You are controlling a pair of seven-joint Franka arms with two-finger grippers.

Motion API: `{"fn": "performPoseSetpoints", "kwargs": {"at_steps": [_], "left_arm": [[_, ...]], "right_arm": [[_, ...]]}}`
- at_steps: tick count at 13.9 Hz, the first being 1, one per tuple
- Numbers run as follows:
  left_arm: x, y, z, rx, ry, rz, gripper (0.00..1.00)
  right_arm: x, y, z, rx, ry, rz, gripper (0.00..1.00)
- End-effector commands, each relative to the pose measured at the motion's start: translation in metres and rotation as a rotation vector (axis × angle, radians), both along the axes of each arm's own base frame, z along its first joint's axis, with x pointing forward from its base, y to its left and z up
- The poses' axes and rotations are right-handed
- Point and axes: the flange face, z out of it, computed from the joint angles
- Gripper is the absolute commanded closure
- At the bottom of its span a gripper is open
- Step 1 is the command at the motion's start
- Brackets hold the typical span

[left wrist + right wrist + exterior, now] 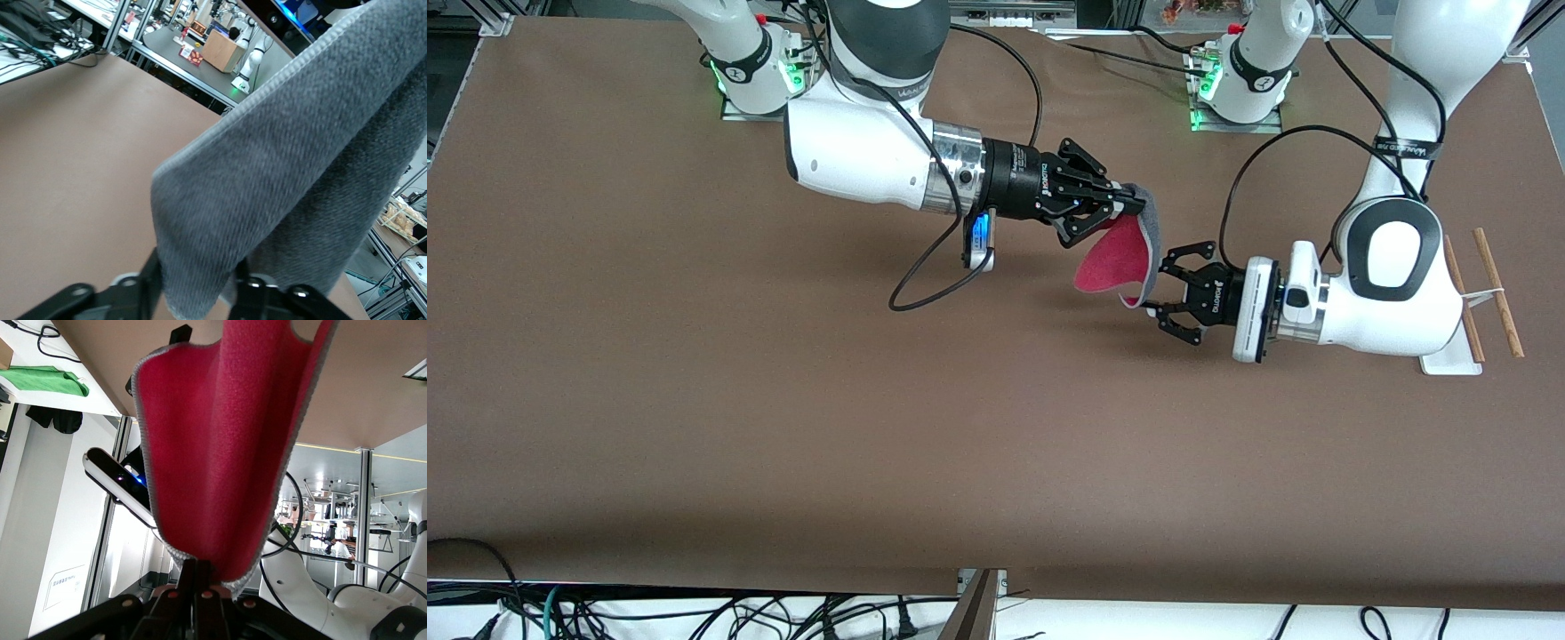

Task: Pass towel and hang on rack
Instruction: 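Grasp the towel with the left gripper and open the right gripper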

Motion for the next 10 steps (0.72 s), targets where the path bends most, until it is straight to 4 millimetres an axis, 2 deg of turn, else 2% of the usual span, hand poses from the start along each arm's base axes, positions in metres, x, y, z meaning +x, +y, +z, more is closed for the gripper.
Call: {"fn": "performPoseSetpoints", "kwargs": {"at_steps": [1,6,7,8,9,10], "left_arm": [[0.0014,-0.0078,0.0055,-0.035,-0.057,-0.010,1.00],[0.0023,-0.0050,0.0066,-0.036,-0.059,-0.004,1.00],[0.0025,-0.0040,0.0069,-0.033,-0.060,-0.007,1.00],[0.0026,-0.0020,0.0065,-0.029,-0.060,-0.008,1.00],[0.0027,-0.0012,0.0081,-0.029,-0.062,-0.010,1.00],[0.0035,0.0015,0.0095,-0.028,-0.062,-0.007,1.00]], "right_arm": [[0.0021,0.0040,0.0063,0.023,0.005,-0.015,1.00],[0.0035,0.0051,0.0010,0.019,0.007,-0.028,1.00],[0.0036,0.0051,0.0010,0.019,0.007,-0.028,0.82],[0.0041,0.0055,-0.0013,0.018,0.012,-0.029,0.31],[0.0062,0.0032,-0.0014,0.016,0.010,-0.033,0.00],[0.0069,0.0026,-0.0007,0.016,0.010,-0.035,0.00]]}}
